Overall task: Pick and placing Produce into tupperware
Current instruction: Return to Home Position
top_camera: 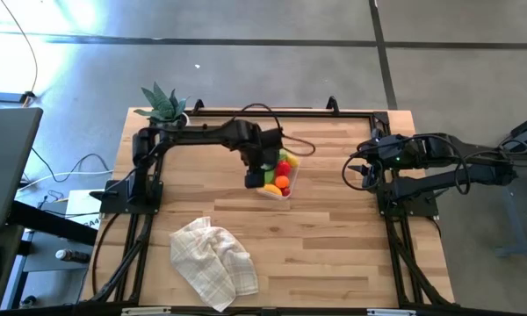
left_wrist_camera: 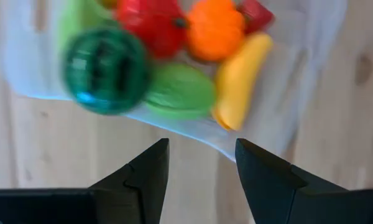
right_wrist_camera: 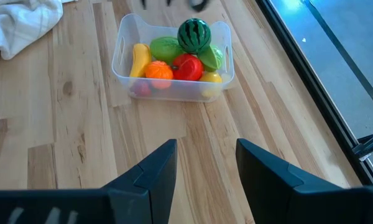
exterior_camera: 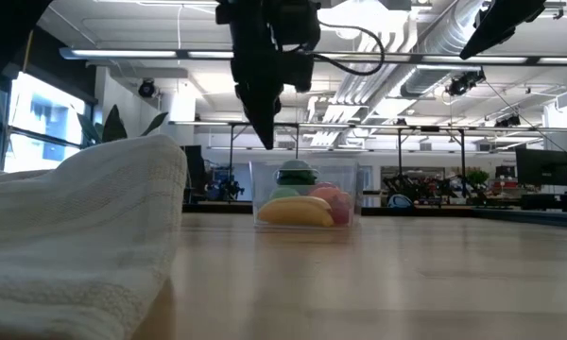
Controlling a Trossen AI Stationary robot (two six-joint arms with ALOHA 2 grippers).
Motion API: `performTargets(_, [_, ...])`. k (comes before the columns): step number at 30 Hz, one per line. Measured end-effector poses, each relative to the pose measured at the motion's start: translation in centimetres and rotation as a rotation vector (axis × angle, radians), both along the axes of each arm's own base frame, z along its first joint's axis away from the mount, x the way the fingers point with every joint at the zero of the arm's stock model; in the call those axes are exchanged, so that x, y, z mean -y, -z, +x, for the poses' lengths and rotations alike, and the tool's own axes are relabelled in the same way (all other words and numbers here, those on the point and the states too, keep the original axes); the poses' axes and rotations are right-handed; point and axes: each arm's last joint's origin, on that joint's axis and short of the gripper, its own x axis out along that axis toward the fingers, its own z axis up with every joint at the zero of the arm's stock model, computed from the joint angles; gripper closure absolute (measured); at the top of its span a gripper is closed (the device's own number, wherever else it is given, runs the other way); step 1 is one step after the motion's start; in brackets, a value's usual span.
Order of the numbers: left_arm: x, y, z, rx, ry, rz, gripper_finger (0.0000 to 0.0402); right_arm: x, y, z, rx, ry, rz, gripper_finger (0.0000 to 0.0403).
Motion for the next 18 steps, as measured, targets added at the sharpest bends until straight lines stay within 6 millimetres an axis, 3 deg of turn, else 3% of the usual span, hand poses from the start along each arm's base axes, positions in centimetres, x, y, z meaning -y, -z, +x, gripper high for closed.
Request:
performTargets(11, [5.6, 0.2, -0.5, -0.232, 0.230, 0.149, 0.0229, 0.0, 0.0, 0.0, 0.000, 0.001, 0.000, 0.0246])
performTargets(18, [8.2, 0.2, 0.0, -0.230, 0.389, 0.220, 0.0229, 0.0, 0.0, 0.0, 0.000, 0.001, 0.000, 0.0246])
